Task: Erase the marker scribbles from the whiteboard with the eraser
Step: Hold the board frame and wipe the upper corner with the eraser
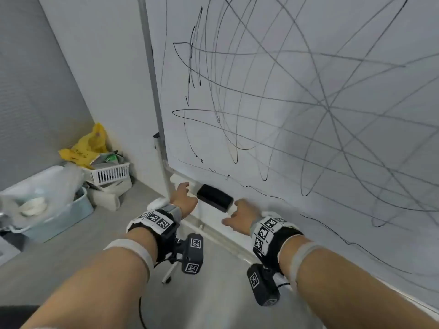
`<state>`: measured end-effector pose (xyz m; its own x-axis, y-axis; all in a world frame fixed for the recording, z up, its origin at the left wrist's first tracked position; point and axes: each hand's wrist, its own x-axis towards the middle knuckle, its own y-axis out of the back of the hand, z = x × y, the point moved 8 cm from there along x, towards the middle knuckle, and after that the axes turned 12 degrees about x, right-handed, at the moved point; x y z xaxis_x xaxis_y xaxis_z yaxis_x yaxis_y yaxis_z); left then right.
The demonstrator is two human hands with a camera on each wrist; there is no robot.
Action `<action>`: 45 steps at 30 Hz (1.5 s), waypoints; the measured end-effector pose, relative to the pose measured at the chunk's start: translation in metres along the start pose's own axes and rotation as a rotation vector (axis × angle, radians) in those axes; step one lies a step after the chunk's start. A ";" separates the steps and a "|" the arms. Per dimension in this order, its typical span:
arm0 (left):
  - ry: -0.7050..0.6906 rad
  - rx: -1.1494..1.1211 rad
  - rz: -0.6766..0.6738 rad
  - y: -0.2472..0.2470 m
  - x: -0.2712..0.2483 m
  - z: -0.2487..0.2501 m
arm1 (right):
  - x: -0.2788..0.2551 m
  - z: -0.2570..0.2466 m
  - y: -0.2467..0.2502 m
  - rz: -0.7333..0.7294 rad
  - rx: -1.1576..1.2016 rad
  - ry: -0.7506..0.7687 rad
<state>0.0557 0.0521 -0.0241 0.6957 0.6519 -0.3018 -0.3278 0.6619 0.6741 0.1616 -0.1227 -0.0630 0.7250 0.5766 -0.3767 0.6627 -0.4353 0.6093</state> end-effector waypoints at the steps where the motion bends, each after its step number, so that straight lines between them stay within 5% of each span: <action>1: -0.002 -0.014 -0.021 -0.003 0.007 -0.003 | 0.006 0.004 -0.007 0.039 0.101 -0.014; 9: 0.045 -0.266 -0.092 -0.025 0.041 -0.026 | 0.031 0.004 -0.039 0.259 0.607 -0.059; 16: 0.108 -0.509 -0.129 -0.011 0.000 -0.005 | -0.021 -0.010 0.011 0.393 0.540 0.184; 24: -0.011 -0.617 -0.402 -0.041 -0.102 0.098 | -0.119 -0.016 0.098 0.420 0.610 0.396; 30: -0.229 -0.329 -0.529 -0.090 -0.176 0.211 | -0.220 0.021 0.188 0.664 0.575 0.488; 33: -0.470 -0.130 -0.329 -0.099 -0.219 0.287 | -0.286 0.057 0.241 0.786 0.453 0.511; 40: -1.182 -0.087 0.197 -0.078 -0.357 0.461 | -0.418 0.102 0.372 1.110 -0.111 0.486; 45: -1.405 0.103 0.495 -0.061 -0.415 0.543 | -0.476 0.090 0.462 1.387 -0.359 0.494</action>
<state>0.1342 -0.4596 0.4261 0.5816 -0.1223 0.8042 -0.7046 0.4183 0.5732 0.1395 -0.6600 0.3349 0.5371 0.0630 0.8412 -0.6034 -0.6682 0.4353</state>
